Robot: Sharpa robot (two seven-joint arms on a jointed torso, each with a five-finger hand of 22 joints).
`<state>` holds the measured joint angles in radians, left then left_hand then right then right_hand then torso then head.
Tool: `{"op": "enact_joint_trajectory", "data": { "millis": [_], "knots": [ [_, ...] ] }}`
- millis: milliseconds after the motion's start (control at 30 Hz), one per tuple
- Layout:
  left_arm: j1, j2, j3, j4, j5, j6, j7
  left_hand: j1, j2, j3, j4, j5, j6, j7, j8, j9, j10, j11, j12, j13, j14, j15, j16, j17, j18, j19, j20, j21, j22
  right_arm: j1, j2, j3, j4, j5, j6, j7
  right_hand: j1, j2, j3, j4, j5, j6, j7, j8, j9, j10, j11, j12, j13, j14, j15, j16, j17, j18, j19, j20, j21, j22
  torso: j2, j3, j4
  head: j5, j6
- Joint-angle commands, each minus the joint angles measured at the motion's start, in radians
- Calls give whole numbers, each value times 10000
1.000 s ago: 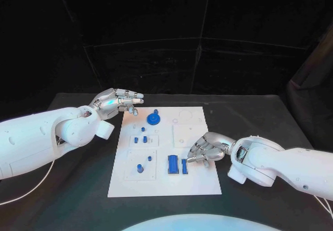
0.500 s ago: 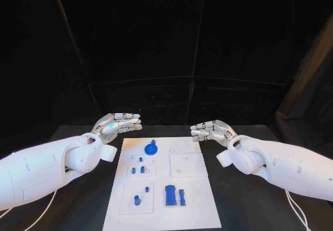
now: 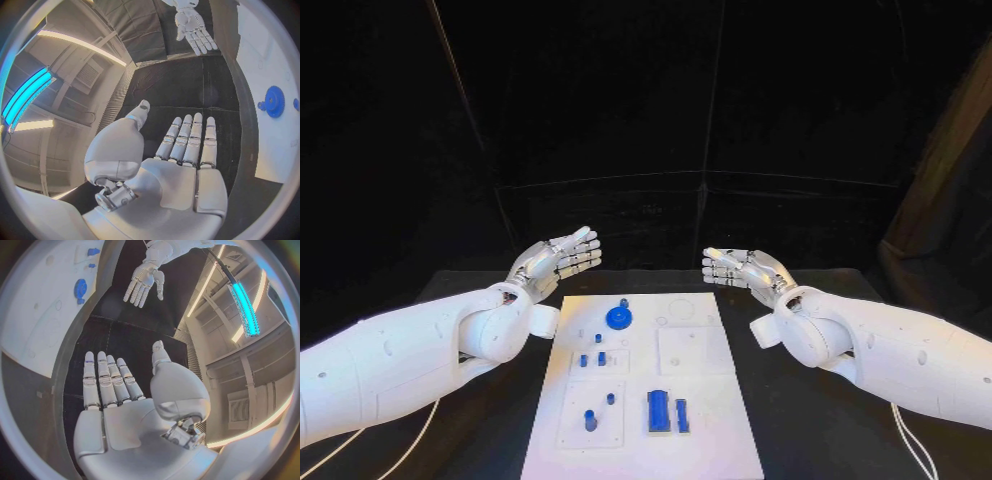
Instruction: Assemble the parts on the task board
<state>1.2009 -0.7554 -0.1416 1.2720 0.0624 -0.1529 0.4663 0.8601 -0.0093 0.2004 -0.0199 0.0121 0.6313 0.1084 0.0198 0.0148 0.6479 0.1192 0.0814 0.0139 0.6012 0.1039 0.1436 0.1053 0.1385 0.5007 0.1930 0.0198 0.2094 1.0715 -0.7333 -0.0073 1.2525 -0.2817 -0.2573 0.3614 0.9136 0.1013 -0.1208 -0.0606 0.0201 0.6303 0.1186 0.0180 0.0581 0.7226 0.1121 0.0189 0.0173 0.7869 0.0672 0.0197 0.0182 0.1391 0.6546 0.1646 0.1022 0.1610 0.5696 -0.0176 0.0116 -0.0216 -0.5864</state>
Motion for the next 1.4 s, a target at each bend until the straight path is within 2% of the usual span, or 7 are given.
{"op": "enact_joint_trajectory", "data": {
  "millis": [33,100,133,167,500,600,1400],
  "knots": [
    [-119,-23,135,333,-140,-1069,128,-2800,93,-651,199,-121,-2056,-353,-198,-148,-2110,-388,-814,-139,-1959,-339,-469,-345,-415,-1630,-630,-198,-681,-7,-53,22,449,616,-1124,387,-2990,-1013,396,606,-201,-2063,-389,-180,-581,-2367,-366,-189,-173,-2577,-672,-197,-182,-418,-2142,-539,-1022,-529,-231,160,-105,189,-119],
    [-297,-52,299,672,-203,-1724,180,-3325,93,-780,199,-121,-2440,-1084,-198,-148,-2506,-462,-814,-139,-2325,-1039,-551,-1053,-518,-1939,-748,-198,-809,-41,-120,31,895,976,-1779,583,-3561,-1013,482,606,-201,-2457,-464,-180,-581,-2817,-1121,-189,-173,-3068,-672,-197,-182,-520,-2551,-639,-1022,-628,-254,176,-116,216,-136],
    [-380,-65,376,830,-231,-2029,205,-3531,93,-827,199,-121,-2591,-1084,-198,-148,-2659,-491,-814,-139,-2468,-1039,-589,-1053,-521,-2058,-792,-198,-858,-57,-153,35,1107,1147,-2090,676,-3777,-1013,1208,606,-201,-2607,-1186,-180,-581,-2991,-1121,-189,-173,-3255,-672,-197,-182,-527,-2704,-682,-1022,-666,-254,176,-116,216,-136],
    [-469,-79,458,999,-262,-2354,231,-3728,93,-869,199,-121,-2735,-1084,-198,-148,-2807,-1192,-814,-139,-2606,-1039,-619,-1053,-521,-2173,-837,-198,-907,-74,-186,39,1325,1323,-2410,772,-3973,-1013,1208,606,-201,-2737,-1186,-180,-581,-3139,-1121,-189,-173,-3424,-672,-197,-182,-527,-2845,-716,-1022,-701,-254,176,-116,216,-136],
    [-1260,-206,1186,2505,-538,-5256,464,-5341,93,-1244,199,-121,-3919,-1084,-198,-148,-4023,-1192,-814,-139,-3733,-1039,-1436,-1053,-1385,-3112,-1199,-198,-1300,-196,-428,68,2922,2613,-4756,1475,-5682,-1013,1208,606,-201,-3925,-1186,-180,-581,-4497,-1121,-189,-173,-4897,-672,-197,-182,-1391,-4062,-1646,-1022,-1610,-254,176,-116,216,-136],
    [-1408,-230,1323,2787,-589,-5800,507,-5763,93,-2004,199,-121,-4226,-1084,-198,-148,-4339,-1192,-814,-139,-4031,-1039,-1436,-1053,-1385,-3354,-1930,-198,-2094,-211,-460,72,3128,2779,-5059,1566,-6119,-1013,1208,606,-201,-4222,-1186,-180,-581,-4839,-1121,-189,-173,-5277,-672,-197,-182,-1391,-4374,-1646,-1022,-1610,-254,176,-116,216,-136],
    [-1509,-246,1416,2980,-624,-6171,537,-7506,93,-2004,199,-121,-5480,-1084,-198,-148,-5661,-1192,-814,-139,-5238,-1039,-1436,-1053,-1385,-5007,-1930,-198,-2094,-215,-467,73,3175,2817,-5127,1586,-7950,-1013,1208,606,-201,-5495,-1186,-180,-581,-6304,-1121,-189,-173,-6874,-672,-197,-182,-1391,-5689,-1646,-1022,-1610,-254,176,-116,216,-136]
  ]
}}
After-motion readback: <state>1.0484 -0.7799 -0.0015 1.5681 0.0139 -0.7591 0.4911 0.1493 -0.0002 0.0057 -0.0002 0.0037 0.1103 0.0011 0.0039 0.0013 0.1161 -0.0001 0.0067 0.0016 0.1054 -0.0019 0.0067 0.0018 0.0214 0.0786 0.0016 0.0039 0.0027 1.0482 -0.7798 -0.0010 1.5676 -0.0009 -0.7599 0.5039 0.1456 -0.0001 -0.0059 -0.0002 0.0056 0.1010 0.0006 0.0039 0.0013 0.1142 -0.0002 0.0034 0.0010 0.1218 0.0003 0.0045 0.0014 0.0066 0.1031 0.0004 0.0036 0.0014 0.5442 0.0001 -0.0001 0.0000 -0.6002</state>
